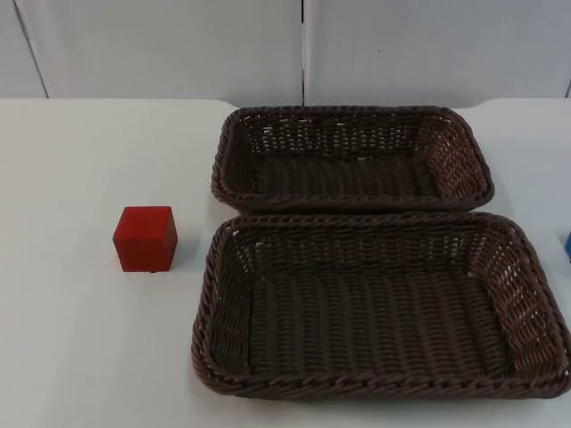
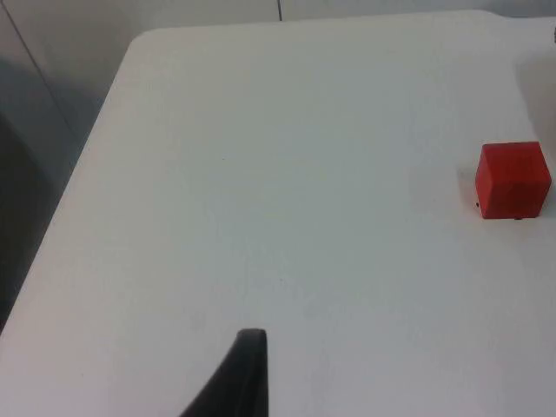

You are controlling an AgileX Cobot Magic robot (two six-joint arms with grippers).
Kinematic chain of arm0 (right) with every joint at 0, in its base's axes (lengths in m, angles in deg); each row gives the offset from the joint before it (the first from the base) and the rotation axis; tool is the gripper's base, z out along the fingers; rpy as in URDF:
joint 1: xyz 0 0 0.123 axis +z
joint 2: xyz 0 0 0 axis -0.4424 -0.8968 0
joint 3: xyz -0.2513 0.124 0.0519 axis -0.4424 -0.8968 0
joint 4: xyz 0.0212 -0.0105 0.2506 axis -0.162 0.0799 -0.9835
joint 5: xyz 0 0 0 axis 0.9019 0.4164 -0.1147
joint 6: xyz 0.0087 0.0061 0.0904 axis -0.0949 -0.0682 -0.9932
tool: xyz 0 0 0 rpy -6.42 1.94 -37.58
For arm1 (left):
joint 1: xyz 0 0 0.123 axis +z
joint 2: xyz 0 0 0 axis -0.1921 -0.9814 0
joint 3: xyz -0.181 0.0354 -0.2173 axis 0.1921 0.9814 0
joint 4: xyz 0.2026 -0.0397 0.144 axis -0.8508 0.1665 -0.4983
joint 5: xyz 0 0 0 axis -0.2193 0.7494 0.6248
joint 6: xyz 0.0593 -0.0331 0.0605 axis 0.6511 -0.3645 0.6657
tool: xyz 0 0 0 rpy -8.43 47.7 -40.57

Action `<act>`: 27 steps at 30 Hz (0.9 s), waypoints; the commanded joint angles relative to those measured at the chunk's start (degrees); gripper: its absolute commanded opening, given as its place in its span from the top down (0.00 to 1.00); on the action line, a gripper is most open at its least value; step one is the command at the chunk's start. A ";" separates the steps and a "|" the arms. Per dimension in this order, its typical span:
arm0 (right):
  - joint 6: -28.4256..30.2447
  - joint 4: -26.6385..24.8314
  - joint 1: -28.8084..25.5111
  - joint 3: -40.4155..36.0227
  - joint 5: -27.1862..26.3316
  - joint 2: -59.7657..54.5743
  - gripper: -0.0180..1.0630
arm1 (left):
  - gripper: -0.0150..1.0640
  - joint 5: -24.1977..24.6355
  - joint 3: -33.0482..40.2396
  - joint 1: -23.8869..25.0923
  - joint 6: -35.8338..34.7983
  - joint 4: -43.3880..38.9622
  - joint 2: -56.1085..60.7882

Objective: Pick up one cube with the left hand and place it into the upper basket. Pick up one cube with the right hand and place it into the lower basket.

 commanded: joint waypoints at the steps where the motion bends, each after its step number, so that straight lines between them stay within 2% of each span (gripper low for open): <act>1: -0.01 0.20 -0.27 -0.14 -0.71 -0.33 0.01 | 0.01 -1.64 -1.16 0.27 -0.26 -0.12 -0.51; 14: -0.01 0.20 -0.15 -0.14 -0.71 -0.33 0.01 | 0.01 -8.54 -3.80 0.27 -0.36 1.27 -10.02; 18: -0.01 0.20 -0.15 -0.14 -0.71 -0.33 0.01 | 0.01 -13.07 -6.12 0.27 -0.36 2.20 -16.74; 27: -0.01 0.20 -0.15 -0.14 -0.71 -0.33 0.01 | 0.01 -16.42 -11.34 0.27 0.56 5.62 -27.66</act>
